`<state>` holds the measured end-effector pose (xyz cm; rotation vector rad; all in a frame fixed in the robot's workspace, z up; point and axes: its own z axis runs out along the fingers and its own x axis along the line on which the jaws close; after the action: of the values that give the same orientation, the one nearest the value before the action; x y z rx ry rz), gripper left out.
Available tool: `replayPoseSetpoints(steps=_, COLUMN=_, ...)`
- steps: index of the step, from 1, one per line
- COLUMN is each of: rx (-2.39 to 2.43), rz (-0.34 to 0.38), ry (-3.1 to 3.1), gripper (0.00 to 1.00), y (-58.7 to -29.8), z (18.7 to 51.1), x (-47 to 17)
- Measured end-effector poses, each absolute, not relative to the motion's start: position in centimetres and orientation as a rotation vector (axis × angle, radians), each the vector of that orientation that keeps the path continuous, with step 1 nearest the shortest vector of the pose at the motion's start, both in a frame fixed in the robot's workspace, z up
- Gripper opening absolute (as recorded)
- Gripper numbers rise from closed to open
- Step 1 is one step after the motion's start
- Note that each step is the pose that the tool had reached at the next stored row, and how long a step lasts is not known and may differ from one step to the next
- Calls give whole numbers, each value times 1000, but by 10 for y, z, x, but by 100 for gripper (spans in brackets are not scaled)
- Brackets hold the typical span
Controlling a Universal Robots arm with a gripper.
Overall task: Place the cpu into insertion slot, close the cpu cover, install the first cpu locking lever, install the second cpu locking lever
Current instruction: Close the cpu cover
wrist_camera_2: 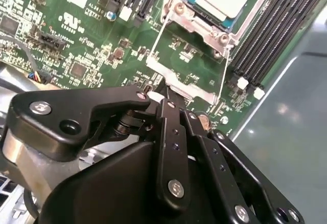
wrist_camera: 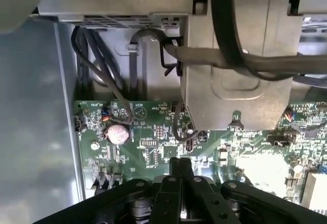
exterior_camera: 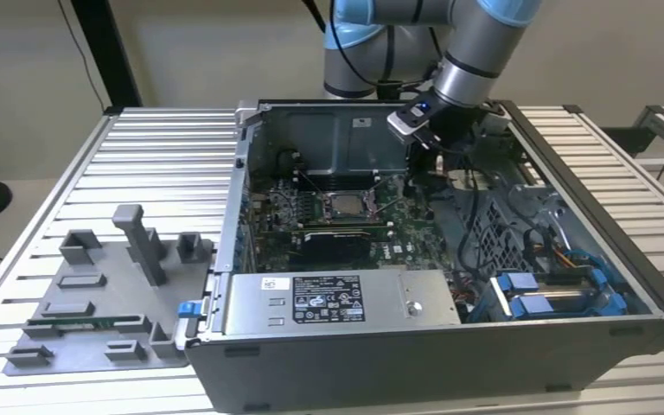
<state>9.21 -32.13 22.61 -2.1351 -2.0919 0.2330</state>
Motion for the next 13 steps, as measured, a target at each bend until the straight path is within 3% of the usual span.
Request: replayPoseSetpoints(steps=13, rx=-2138, rz=223, ry=-2096, gripper=0, y=-321, z=231, x=70)
